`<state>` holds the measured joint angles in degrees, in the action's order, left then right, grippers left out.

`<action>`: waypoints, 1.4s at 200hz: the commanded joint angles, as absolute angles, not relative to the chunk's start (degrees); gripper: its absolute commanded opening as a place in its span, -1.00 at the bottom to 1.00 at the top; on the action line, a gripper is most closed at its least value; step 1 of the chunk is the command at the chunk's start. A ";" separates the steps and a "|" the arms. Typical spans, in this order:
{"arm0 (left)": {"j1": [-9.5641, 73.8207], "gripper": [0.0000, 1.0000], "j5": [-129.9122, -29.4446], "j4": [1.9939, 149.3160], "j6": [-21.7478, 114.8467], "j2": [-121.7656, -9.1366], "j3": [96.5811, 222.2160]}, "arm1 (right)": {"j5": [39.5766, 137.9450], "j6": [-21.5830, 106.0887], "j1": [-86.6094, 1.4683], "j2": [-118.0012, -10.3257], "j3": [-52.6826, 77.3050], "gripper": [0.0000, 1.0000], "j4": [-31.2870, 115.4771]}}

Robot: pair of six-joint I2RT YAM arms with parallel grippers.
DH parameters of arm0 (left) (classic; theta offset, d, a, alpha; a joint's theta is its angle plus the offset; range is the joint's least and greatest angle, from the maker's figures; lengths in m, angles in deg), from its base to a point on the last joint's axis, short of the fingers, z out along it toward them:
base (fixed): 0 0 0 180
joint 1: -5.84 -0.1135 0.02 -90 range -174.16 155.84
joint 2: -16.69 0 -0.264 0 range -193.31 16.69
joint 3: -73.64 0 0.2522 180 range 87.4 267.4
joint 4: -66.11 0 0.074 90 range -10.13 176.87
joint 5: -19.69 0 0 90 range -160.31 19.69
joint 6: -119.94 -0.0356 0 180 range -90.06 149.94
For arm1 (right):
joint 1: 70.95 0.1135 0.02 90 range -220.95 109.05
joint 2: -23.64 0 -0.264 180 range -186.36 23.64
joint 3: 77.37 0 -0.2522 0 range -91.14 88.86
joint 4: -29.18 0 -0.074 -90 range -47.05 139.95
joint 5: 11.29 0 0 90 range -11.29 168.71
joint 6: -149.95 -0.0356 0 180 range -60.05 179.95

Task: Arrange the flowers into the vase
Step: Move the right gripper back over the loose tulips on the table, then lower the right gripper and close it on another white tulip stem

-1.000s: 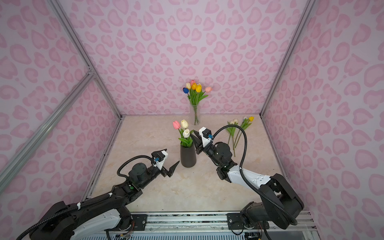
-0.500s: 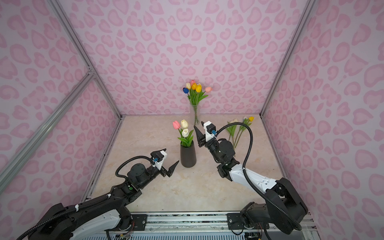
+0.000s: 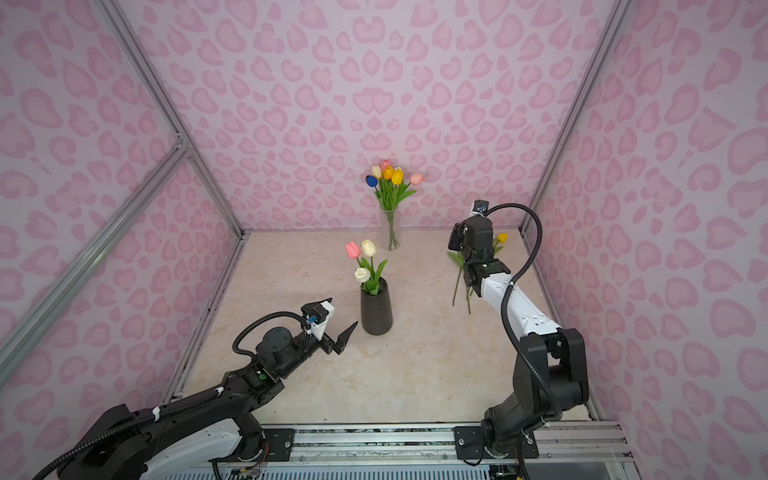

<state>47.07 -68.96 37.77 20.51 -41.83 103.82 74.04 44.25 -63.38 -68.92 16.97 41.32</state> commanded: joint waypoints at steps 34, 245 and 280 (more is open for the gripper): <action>47.06 0.94 -68.71 35.62 20.68 -42.98 104.53 | 81.25 47.55 -66.66 -85.26 0.16 -0.04 75.13; 47.06 0.94 -69.10 37.85 20.50 -43.87 106.03 | 81.08 50.12 -69.81 -105.99 -13.06 -0.55 87.04; 47.06 0.94 -69.04 37.88 20.45 -43.87 106.06 | 81.78 50.46 -69.81 -106.64 -13.18 -0.66 86.76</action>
